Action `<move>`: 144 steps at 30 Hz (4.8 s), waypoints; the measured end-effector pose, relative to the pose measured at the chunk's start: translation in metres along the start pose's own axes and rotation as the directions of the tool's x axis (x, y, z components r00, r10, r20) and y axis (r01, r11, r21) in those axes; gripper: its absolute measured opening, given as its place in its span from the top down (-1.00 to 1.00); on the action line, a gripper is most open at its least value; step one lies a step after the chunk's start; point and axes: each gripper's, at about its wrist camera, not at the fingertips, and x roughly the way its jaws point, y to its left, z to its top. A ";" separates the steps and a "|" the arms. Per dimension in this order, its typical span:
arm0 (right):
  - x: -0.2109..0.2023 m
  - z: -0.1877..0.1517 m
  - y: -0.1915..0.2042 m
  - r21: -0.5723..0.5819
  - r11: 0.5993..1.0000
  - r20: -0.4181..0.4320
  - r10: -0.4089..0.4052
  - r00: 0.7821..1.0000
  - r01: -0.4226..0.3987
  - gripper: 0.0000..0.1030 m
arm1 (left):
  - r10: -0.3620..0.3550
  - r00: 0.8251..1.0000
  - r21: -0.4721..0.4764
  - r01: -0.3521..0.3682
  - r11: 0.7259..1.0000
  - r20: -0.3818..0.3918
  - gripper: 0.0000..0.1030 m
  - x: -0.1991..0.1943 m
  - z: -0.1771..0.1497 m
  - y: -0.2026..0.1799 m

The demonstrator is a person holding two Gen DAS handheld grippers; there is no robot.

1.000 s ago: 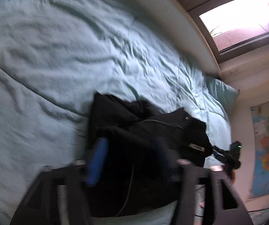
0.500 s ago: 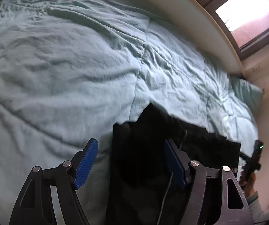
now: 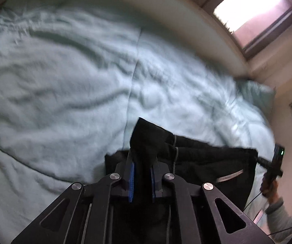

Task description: Fold large clothes

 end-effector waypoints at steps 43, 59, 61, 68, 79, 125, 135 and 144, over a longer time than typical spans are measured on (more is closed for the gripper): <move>0.052 -0.066 0.154 -0.035 0.998 -0.196 -0.050 0.979 0.044 -0.23 | 0.292 0.939 0.094 -0.279 0.956 -0.182 -0.24 0.095 -0.139 -0.094; 0.092 0.025 0.160 0.004 1.000 -0.160 0.008 0.987 -0.007 -0.19 | 0.224 0.958 -0.040 -0.235 0.971 -0.177 -0.25 0.120 -0.058 -0.070; 0.103 0.024 0.153 0.047 0.999 -0.179 0.030 0.983 -0.022 -0.19 | 0.236 0.954 -0.024 -0.244 0.969 -0.187 -0.26 0.123 -0.053 -0.068; 0.059 0.017 0.136 0.093 0.988 -0.109 0.129 0.986 -0.119 -0.19 | 0.183 0.971 0.026 -0.182 0.983 -0.150 -0.25 0.073 -0.058 -0.077; -0.048 -0.072 0.085 0.202 0.979 -0.079 0.007 0.997 0.009 -0.22 | 0.157 0.985 -0.190 -0.169 0.967 -0.074 -0.26 -0.040 -0.101 0.014; -0.114 -0.131 0.099 0.259 0.825 0.128 0.485 0.865 -0.501 0.27 | -0.210 0.976 -0.134 0.217 0.967 0.064 0.43 -0.122 -0.149 -0.062; -0.127 -0.220 0.092 0.361 0.861 -0.042 0.398 0.916 -0.357 0.20 | -0.101 0.985 -0.247 0.065 0.967 -0.138 0.43 -0.089 -0.270 -0.031; -0.100 -0.265 0.048 0.510 0.843 -0.111 0.264 0.958 -0.174 -0.13 | -0.146 0.974 -0.459 0.050 0.887 -0.175 -0.14 -0.077 -0.292 0.062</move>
